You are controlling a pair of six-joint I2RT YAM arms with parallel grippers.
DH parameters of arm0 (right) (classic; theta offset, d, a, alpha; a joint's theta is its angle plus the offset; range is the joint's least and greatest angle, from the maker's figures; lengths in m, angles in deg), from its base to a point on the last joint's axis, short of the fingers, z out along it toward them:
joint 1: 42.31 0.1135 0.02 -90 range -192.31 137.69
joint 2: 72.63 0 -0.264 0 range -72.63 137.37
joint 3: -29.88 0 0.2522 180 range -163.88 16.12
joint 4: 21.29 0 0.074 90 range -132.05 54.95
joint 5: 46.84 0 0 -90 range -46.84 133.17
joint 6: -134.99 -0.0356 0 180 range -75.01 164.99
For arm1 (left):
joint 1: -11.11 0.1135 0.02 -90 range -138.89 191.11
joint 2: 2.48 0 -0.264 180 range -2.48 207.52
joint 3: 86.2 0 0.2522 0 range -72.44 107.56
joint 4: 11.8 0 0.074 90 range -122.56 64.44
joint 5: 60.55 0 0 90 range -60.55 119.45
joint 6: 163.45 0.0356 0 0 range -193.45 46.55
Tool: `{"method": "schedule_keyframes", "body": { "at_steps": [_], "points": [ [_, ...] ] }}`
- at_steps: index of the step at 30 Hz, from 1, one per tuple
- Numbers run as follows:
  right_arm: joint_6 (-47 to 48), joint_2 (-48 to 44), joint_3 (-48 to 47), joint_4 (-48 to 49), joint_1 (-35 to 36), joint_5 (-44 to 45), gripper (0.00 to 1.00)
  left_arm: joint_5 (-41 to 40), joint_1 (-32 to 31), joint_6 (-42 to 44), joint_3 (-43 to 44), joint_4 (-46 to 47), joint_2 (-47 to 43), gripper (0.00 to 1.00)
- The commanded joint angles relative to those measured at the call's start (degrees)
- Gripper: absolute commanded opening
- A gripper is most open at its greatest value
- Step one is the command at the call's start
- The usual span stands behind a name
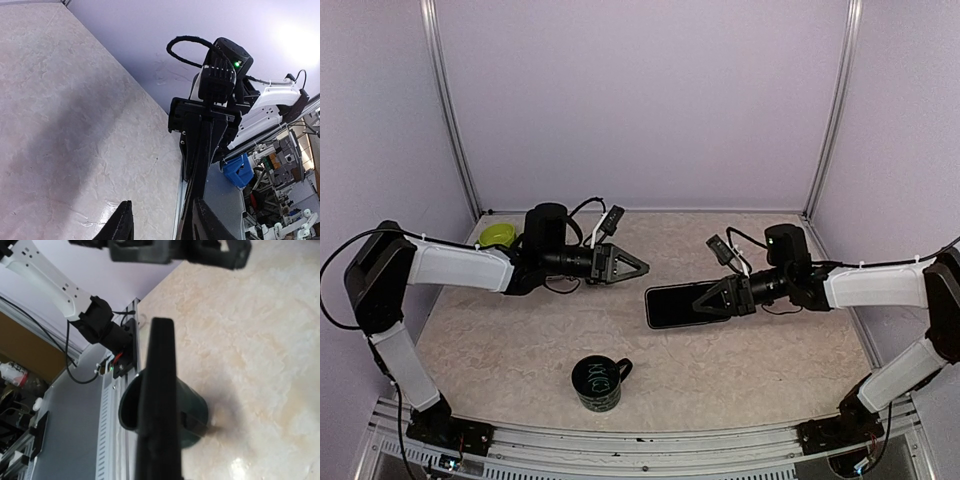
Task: Put the phone into the phone case
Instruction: Press the corner of the phone case at the top left corner of the phone case.
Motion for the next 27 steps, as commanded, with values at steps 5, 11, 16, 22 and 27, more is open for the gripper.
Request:
{"method": "schedule_keyframes", "body": {
  "at_steps": [5, 11, 16, 22, 27],
  "points": [
    [4.6, 1.2, -4.8, -6.3, -0.1, -0.5, 0.00, -1.2, -3.1, 13.6, 4.6, -16.7, -2.0, 0.41],
    [5.9, 1.3, -5.9, -8.4, -0.1, 0.0, 0.00, -2.1, -5.8, 18.9, 7.1, -23.7, -1.4, 0.36],
    [6.3, 2.3, -5.9, -9.0, -0.2, 0.5, 0.00, -3.0, -5.9, 19.3, 7.2, -24.2, -1.5, 0.13],
    [6.5, 3.0, -5.7, -9.3, -0.5, 0.7, 0.00, -4.9, -5.8, 19.8, 5.8, -24.6, -2.2, 0.00],
    [8.5, 2.7, -5.5, -9.8, -1.2, 0.0, 0.00, -1.2, -4.7, 17.3, 3.7, -20.7, -2.9, 0.00]
  ]
}}
